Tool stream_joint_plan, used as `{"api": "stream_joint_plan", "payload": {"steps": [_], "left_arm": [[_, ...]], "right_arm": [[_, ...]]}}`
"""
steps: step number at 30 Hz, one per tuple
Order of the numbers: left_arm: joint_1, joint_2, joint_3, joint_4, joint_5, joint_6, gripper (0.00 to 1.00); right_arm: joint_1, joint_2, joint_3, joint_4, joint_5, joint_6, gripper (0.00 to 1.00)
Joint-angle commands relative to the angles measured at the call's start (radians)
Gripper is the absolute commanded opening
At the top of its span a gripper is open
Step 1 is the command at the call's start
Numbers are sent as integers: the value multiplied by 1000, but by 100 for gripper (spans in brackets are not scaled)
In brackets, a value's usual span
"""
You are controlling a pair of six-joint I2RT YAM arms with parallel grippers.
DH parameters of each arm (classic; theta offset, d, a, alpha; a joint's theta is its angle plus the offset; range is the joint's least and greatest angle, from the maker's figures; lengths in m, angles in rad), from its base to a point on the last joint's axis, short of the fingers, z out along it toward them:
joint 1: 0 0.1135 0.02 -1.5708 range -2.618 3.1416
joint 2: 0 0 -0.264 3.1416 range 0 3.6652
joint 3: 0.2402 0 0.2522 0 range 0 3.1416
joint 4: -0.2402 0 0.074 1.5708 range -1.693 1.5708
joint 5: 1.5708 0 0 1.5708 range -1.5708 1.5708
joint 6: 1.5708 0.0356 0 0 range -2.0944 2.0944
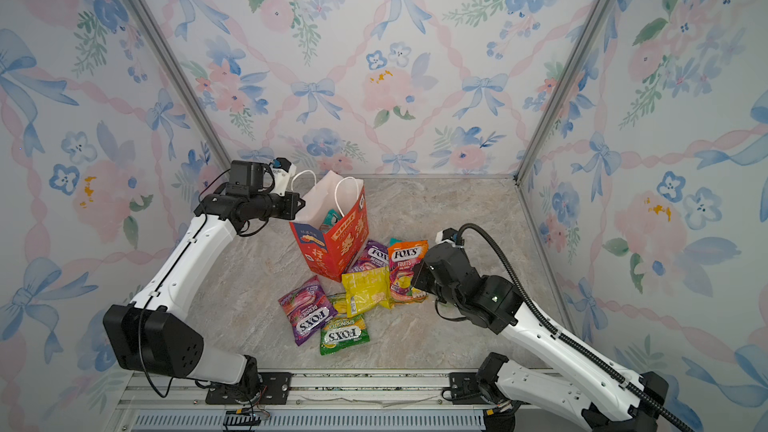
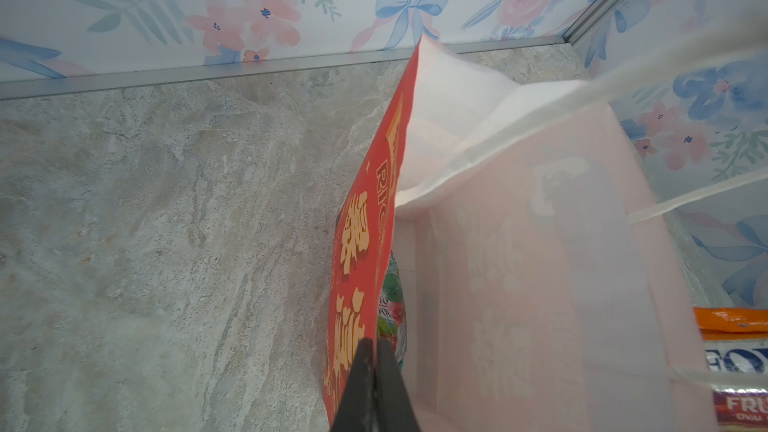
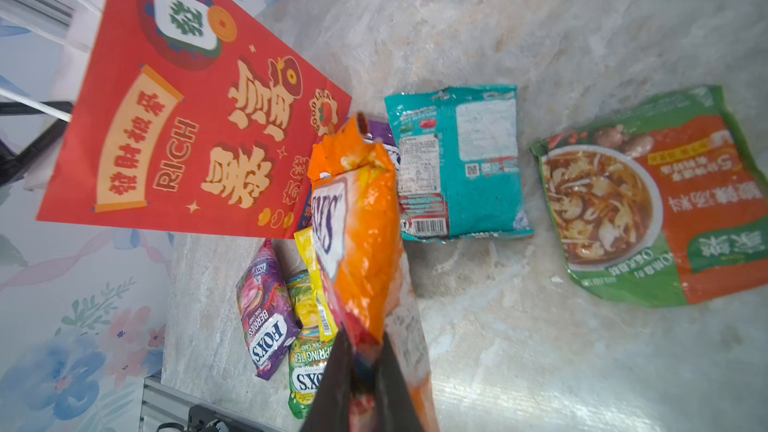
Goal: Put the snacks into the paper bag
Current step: 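Lift the orange Fox's packet with the right gripper and carry it above the bag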
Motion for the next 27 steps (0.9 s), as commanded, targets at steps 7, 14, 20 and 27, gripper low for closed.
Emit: {"api": "stream_joint_plan", "payload": {"steps": [7, 14, 20, 27], "left_arm": [[1, -18, -31, -36, 12, -6, 0], [1, -18, -29, -36, 10, -7, 0], [1, -25, -25, -36, 8, -7, 0], [1, -31, -37, -36, 9, -7, 0]], "right_arm": [[-24, 198, 346, 206, 42, -275, 0], [-10, 303, 513, 281, -20, -333, 0], [17, 403, 632, 313, -53, -382, 0], [62, 527, 782, 313, -53, -417, 0]]}}
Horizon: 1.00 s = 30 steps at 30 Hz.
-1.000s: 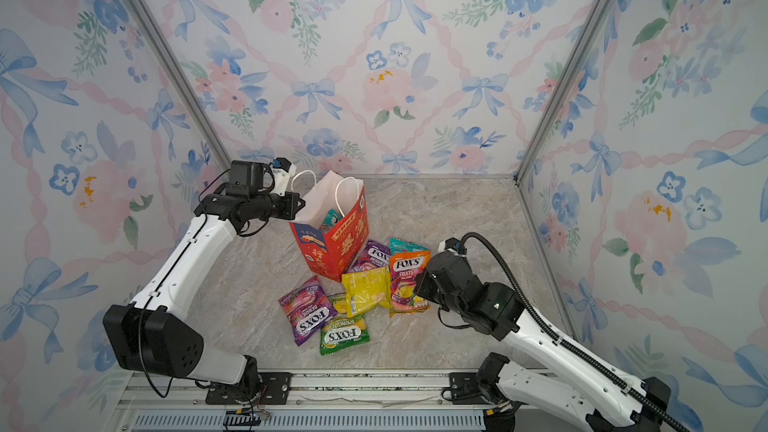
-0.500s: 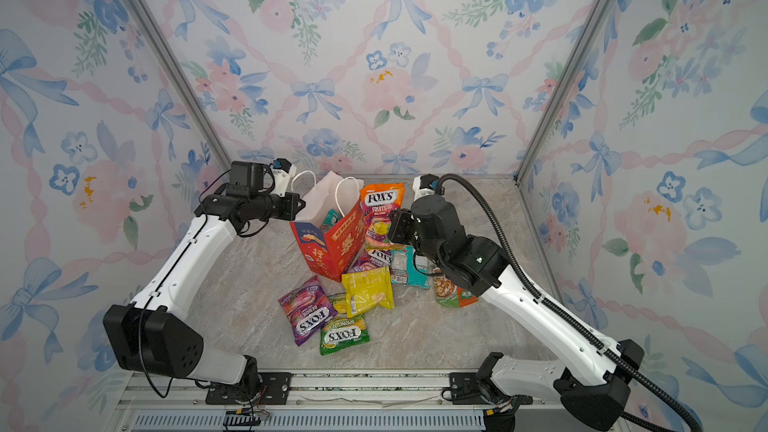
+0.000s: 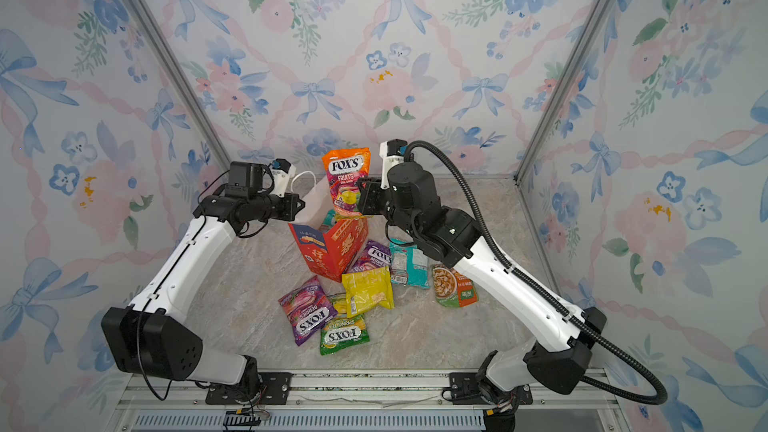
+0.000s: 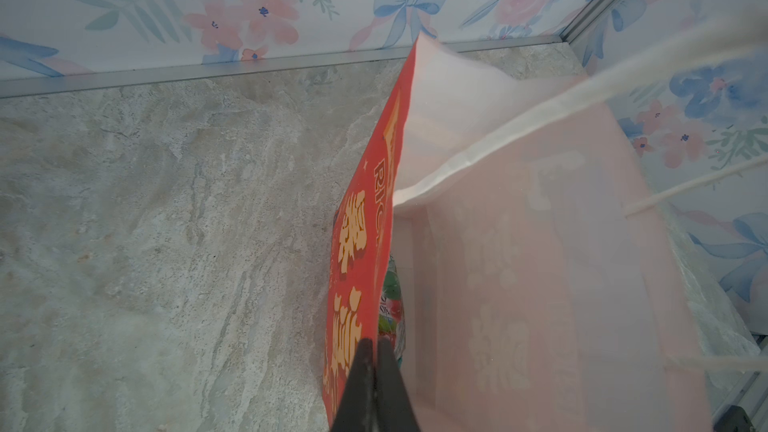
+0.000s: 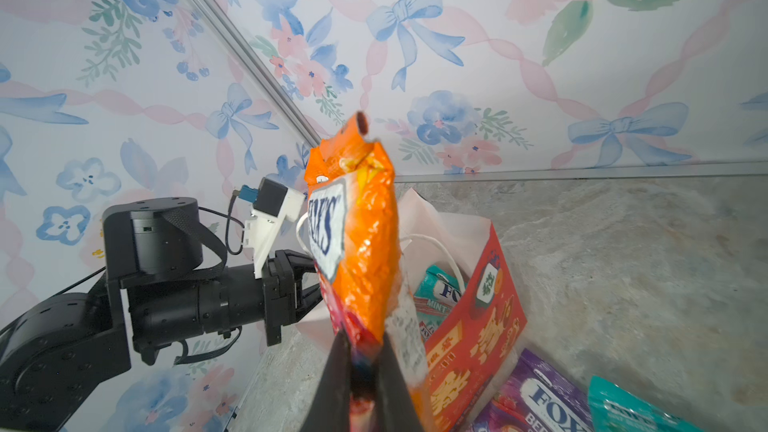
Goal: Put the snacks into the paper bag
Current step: 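Lift the orange Fox's packet with the right gripper and carry it above the bag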
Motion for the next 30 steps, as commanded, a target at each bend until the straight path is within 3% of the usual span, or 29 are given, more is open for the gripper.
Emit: {"api": "stream_joint_plan", "payload": {"steps": [1, 21, 30], "left_arm": [[1, -19, -24, -37, 6, -8, 0], [1, -32, -36, -35, 3, -4, 0], [1, -40, -39, -37, -3, -2, 0]], "right_arm": [[29, 41, 95, 56, -11, -39, 0], [59, 358, 440, 9, -38, -81, 0], [59, 399, 464, -18, 13, -117, 0]]}}
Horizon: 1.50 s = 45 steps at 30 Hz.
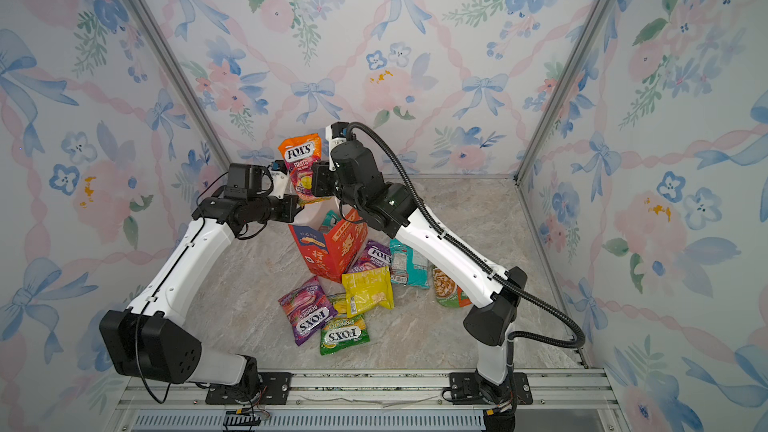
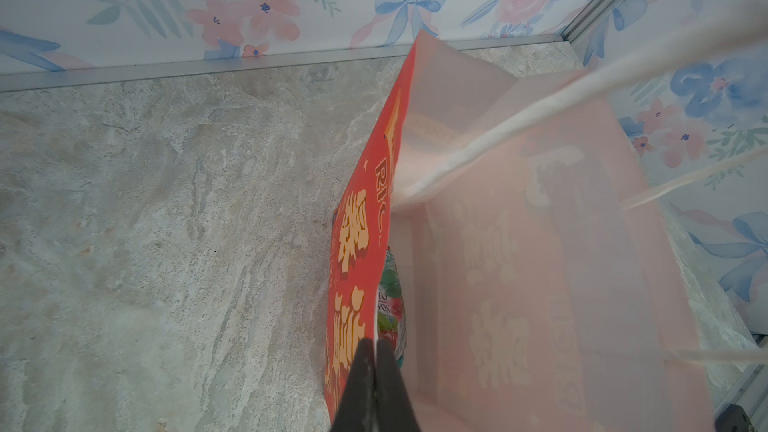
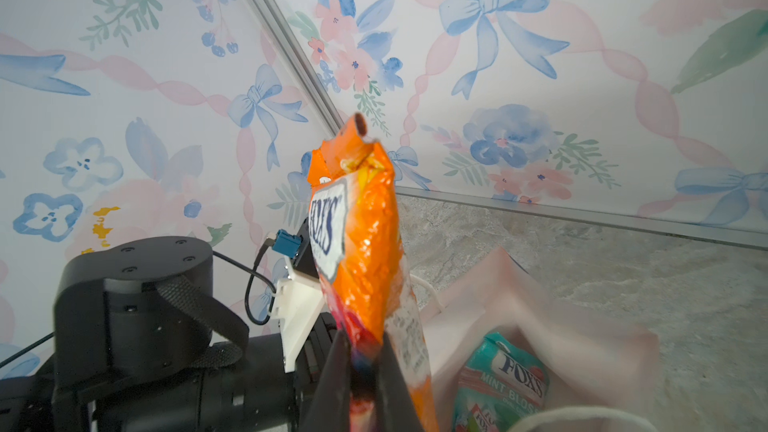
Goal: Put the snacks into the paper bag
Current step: 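Lift the orange Fox's packet with the right gripper and carry it above the bag, then lower the orange Fox's packet into the bag opening with the right gripper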
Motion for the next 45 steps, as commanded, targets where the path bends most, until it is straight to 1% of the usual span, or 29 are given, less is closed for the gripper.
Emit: {"api": "stream_joint_plan", "payload": {"steps": [1, 8, 21, 25, 30, 31, 39, 42, 43, 45], "left_arm": [[0, -24, -24, -36, -3, 1, 0], [1, -19, -26, -37, -3, 0, 0], [0, -23, -24, -36, 0, 0, 0], [-1, -21, -22, -36, 1, 0, 0], [0, -22, -22, -35, 3, 0, 0], [0, -22, -23, -36, 3, 2, 0], [0, -17, -24, -36, 8, 2, 0], [0, -16, -23, -36, 9, 3, 0], [0, -16, -23, -36, 9, 3, 0], [0, -15, -22, -36, 9, 3, 0]], "right_arm": [[12, -4, 15, 13, 38, -34, 0], [-15, -72, -90, 41, 63, -31, 0], [-28, -200, -294, 64, 155, -29, 0], [-29, -206, -329, 69, 158, -13, 0], [-29, -206, -359, 75, 158, 22, 0], [-29, -234, -370, 78, 161, 30, 0], [-28, -273, -473, 124, 206, 113, 0], [-28, -270, -485, 139, 205, 119, 0], [-28, -266, -485, 141, 202, 149, 0], [-28, -253, -479, 147, 192, 160, 0]]}}
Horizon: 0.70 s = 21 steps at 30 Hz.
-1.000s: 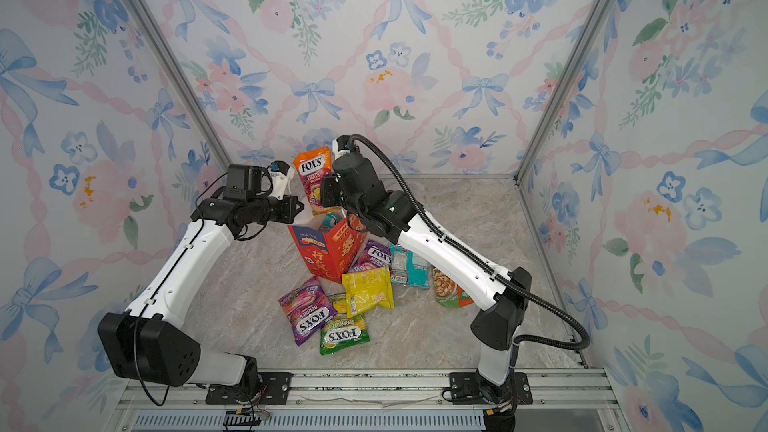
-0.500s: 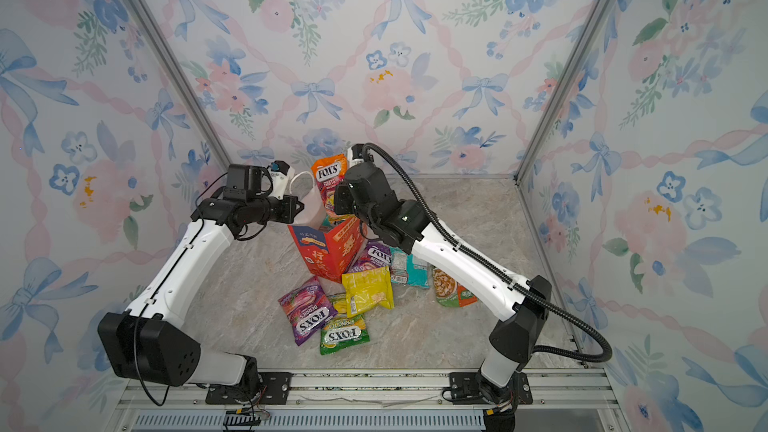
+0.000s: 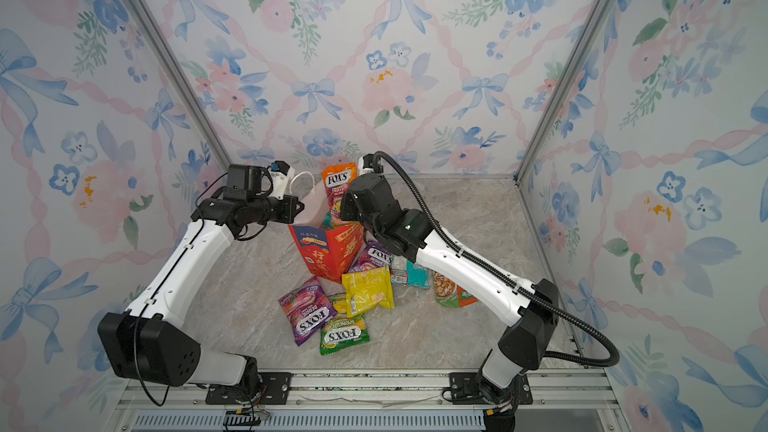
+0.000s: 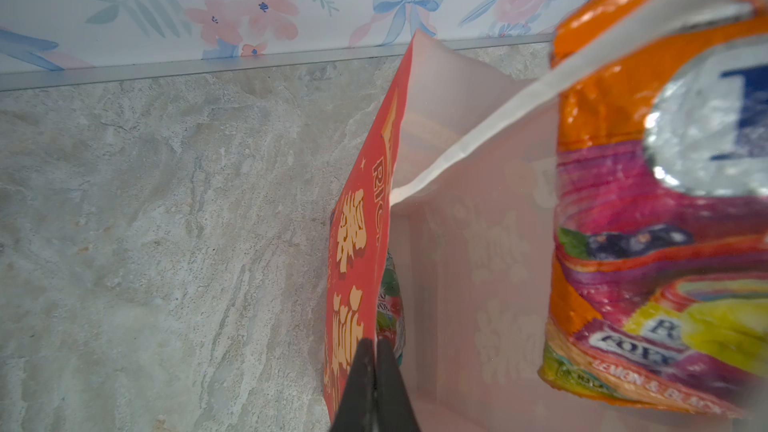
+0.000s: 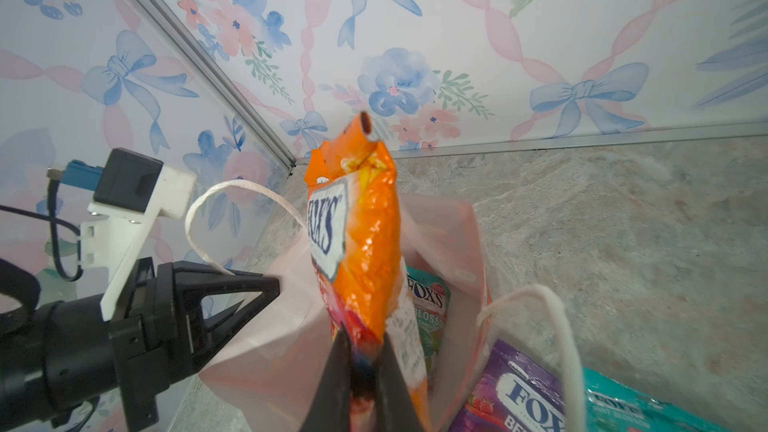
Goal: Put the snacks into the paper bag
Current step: 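Lower the orange Fox's packet into the bag opening with the right gripper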
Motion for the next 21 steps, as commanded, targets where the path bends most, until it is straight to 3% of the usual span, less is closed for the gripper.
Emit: {"api": "stream_joint_plan", "payload": {"steps": [1, 21], "left_arm": [[0, -6, -12, -36, 9, 3, 0], [0, -8, -12, -36, 11, 11, 0]], "right_arm": [[-10, -10, -1, 64, 8, 51, 0], [-10, 147, 122, 98, -27, 91, 0]]}}
